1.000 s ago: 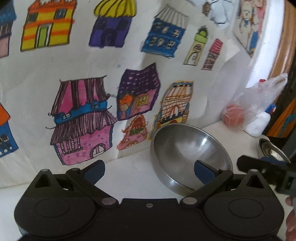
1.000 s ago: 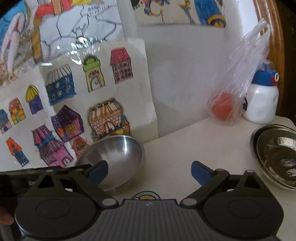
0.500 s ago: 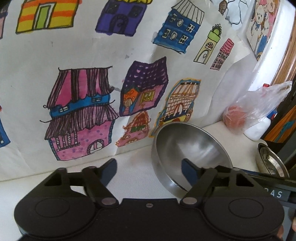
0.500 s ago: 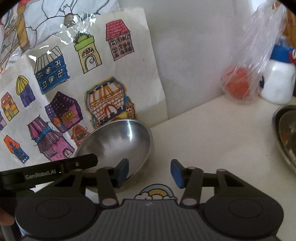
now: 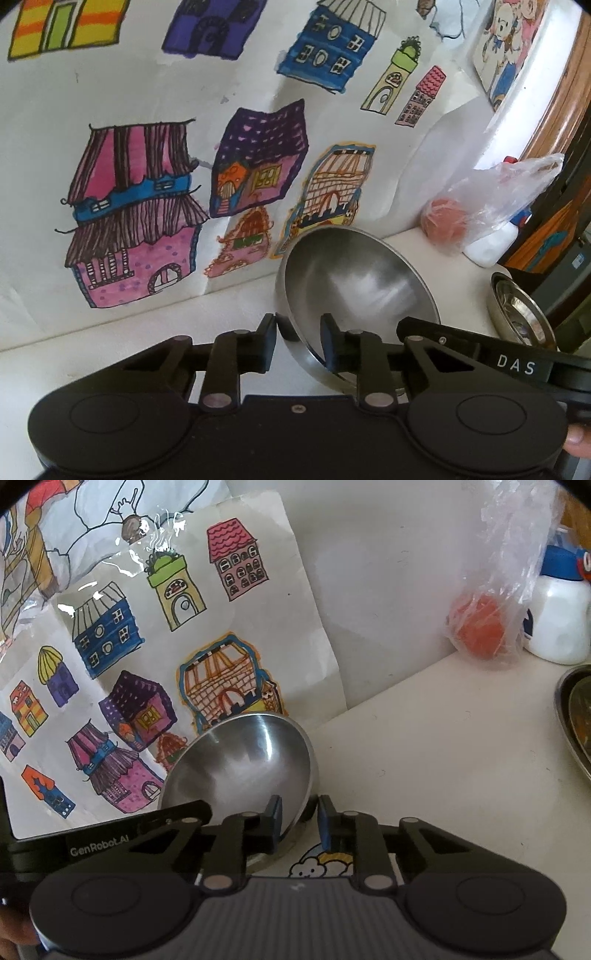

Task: Organize plates and bowls
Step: 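Close both grippers on the rim of the stainless steel bowl, then lift the steel bowl with both grippers and carry it toward the mat edge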

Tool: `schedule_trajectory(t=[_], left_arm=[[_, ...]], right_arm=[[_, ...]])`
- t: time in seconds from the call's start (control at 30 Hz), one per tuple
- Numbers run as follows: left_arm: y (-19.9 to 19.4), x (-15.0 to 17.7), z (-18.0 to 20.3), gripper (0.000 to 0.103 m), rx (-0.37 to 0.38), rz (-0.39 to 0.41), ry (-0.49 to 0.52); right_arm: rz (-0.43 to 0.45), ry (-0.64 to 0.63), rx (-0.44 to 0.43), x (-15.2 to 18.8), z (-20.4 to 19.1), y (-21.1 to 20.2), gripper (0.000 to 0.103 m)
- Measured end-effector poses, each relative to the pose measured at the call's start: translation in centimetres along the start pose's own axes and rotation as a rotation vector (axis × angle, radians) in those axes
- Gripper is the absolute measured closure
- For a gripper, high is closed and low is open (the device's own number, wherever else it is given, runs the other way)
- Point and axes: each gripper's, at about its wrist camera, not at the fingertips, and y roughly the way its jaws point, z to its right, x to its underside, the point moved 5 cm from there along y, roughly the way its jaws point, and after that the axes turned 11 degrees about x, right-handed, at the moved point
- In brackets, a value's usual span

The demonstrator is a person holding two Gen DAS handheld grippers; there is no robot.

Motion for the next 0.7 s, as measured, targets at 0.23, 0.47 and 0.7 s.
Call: schedule_trajectory(t=[0.23,0.47,0.7], left_arm=[[-3.0,-0.2,1.4,0.079,0.018,0.045,0.004],[-8.7,-0.4,4.2,0.079,0.042,0.113,0.047],[-14.8,1.6,6.7,0.079,0.051,0.146,0.079]], right_arm=[[0.065,0.001,-0.009,-0.3,-0.6,-3.9,0.085],[0.136,-0.020,-0.028,-0.1,-1.8,-10.1,0.085],[0.181,-0.042,-0.040,1.9,-3.8,-16.5,0.085]])
